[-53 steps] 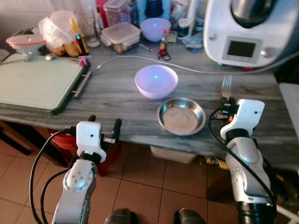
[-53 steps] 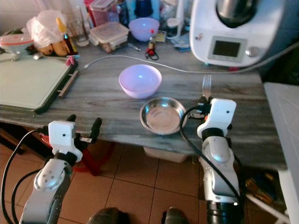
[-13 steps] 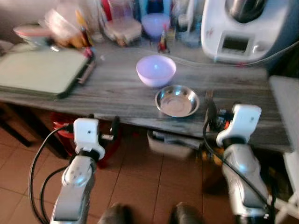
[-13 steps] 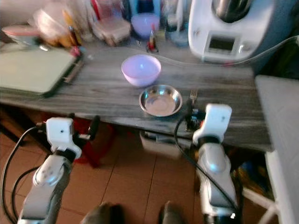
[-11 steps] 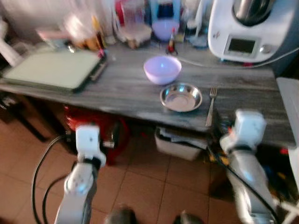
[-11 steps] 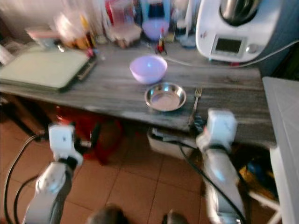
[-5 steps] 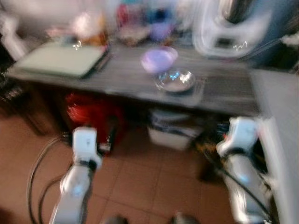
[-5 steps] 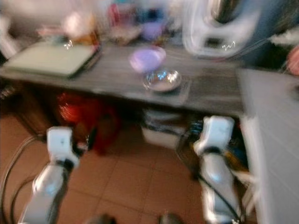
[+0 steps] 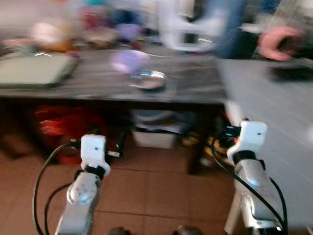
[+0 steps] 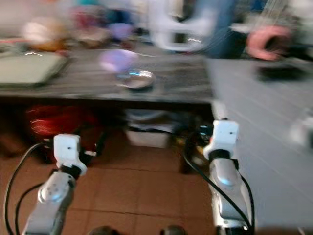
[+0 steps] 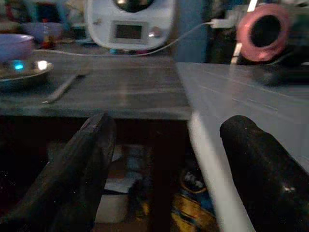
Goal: Setting the table
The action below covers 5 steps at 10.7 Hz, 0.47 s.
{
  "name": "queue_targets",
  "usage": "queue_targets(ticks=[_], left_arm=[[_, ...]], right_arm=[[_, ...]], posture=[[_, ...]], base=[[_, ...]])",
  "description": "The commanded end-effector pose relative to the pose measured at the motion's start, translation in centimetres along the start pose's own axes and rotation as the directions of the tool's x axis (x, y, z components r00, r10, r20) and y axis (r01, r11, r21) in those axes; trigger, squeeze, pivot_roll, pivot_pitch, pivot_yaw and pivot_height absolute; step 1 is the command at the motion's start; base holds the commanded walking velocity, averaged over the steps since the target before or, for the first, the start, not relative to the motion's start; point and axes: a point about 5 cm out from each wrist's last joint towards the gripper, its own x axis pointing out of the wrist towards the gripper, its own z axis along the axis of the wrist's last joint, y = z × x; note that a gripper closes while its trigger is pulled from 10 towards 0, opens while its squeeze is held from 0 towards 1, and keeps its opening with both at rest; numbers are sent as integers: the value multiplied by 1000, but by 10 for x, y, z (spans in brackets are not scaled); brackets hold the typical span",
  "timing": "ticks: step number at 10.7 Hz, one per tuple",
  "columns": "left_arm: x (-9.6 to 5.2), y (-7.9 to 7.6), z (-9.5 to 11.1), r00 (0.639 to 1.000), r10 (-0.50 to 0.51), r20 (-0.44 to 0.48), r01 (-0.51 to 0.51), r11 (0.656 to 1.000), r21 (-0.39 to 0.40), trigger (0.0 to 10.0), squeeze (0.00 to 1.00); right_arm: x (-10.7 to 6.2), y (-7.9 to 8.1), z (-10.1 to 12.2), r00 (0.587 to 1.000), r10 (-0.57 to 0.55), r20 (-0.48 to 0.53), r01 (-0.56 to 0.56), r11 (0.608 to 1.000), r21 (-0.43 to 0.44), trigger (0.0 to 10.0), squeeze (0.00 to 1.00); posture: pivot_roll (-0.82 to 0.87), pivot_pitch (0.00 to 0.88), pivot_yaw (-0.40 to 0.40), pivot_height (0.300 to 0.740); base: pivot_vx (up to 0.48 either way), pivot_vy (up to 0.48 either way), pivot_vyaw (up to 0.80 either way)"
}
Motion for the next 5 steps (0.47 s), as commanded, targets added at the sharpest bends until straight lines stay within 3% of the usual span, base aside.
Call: queue_targets(ticks=[1, 3, 5], left_arm=[[1, 0, 2, 1000, -8, 9, 8, 1000, 1, 10000, 0], [-1, -1, 1, 1000, -12, 6, 12, 1000, 0, 10000, 0], [0, 1, 2, 1000, 8, 5, -8, 1000, -28, 10000, 0]], right_arm=[[3, -2, 3, 1000, -6, 5, 6, 1000, -19, 10000, 0], [4, -1, 3, 1000, -3, -5, 3, 1000, -24, 10000, 0], [5, 5, 4, 999, 32, 11, -31, 998, -50, 10000, 0]], posture=[[-57, 0, 42, 740], [-58, 0, 45, 740], [-55, 0, 42, 740]], base=[[0, -319, 0], [0, -306, 0], [0, 0, 0]])
